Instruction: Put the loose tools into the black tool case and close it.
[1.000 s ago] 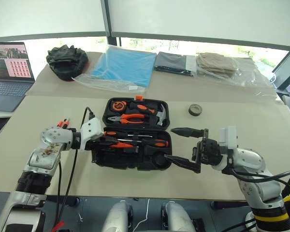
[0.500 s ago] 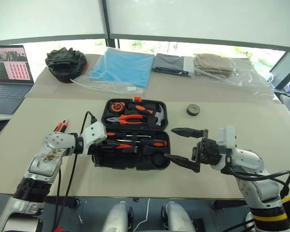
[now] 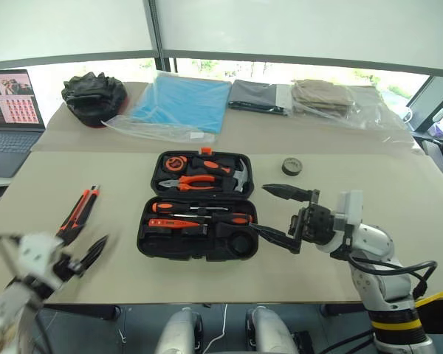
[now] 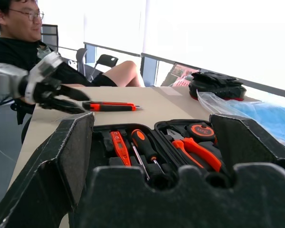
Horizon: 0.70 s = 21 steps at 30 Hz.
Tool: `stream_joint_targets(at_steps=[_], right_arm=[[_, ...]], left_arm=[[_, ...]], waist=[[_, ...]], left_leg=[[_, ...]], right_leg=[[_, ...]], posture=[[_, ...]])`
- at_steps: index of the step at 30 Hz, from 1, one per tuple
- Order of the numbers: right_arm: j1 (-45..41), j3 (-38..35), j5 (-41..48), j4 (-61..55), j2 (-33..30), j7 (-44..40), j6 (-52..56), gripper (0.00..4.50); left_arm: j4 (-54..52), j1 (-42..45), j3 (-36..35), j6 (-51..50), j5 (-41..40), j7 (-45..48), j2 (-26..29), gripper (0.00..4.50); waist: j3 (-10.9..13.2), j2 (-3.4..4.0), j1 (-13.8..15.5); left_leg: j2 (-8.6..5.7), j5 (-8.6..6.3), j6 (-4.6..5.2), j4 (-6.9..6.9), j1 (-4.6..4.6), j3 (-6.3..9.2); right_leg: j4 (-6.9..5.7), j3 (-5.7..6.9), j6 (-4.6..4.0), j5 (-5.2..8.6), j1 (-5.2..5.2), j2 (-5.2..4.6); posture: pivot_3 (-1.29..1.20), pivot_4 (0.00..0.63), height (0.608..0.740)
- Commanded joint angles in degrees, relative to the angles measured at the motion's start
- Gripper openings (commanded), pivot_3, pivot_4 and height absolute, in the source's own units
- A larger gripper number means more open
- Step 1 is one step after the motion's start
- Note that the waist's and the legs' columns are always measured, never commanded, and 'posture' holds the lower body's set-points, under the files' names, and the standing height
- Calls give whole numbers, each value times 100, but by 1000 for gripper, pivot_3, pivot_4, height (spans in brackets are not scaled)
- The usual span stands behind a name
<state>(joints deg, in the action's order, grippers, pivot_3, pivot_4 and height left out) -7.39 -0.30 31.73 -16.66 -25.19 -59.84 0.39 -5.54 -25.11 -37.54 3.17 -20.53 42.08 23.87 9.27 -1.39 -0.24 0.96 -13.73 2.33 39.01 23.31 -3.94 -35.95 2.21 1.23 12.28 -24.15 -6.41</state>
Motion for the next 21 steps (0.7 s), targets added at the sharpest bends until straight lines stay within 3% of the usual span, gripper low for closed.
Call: stream_joint_targets(at_steps=[1,5,8,15,18,21], right_arm=[[86,66,-9,-152,90,-40,-248,4500],[83,179,62,-103,267,-97,-361,4500],[-38,115,144,-69,433,83,-283,4500],[-65,186,217,-65,332,-71,-105,4500],[-18,240,144,-104,343,-13,-114,4500],[43,297,74,-179,352,69,-130,4500]], left_arm=[[-24,-561,-632,263,-350,-378,-384,4453],[2,-905,-1080,138,-867,-739,-750,4453],[-551,-859,-1024,-340,-1599,-735,-695,4453],[-967,278,-375,-2340,-1716,-1518,798,4453],[-528,1165,153,-3323,-1511,-1749,1638,4453],[95,1816,662,-3731,-1233,-1694,2028,4453]], waist=[[0,-2,49],[-4,-17,95],[-6,-22,128],[-17,-37,120],[-16,-39,95],[-15,-36,48]], left_leg=[[0,0,-1,0,-1,1],[3,-26,-45,1,-6,3],[2,-26,-47,2,-5,5],[1,-18,-45,2,-6,5],[-1,10,-4,2,0,5],[1,11,-7,-4,-7,-1]], right_leg=[[5,5,1,1,-5,-1],[15,8,4,47,-10,-7],[13,14,7,47,-10,-10],[4,14,-4,38,-3,4],[-7,9,2,-2,5,17],[-10,4,-1,-1,2,23]], posture=[[0,150,740],[0,150,740],[0,150,740],[0,150,740],[0,150,740],[0,150,740]])
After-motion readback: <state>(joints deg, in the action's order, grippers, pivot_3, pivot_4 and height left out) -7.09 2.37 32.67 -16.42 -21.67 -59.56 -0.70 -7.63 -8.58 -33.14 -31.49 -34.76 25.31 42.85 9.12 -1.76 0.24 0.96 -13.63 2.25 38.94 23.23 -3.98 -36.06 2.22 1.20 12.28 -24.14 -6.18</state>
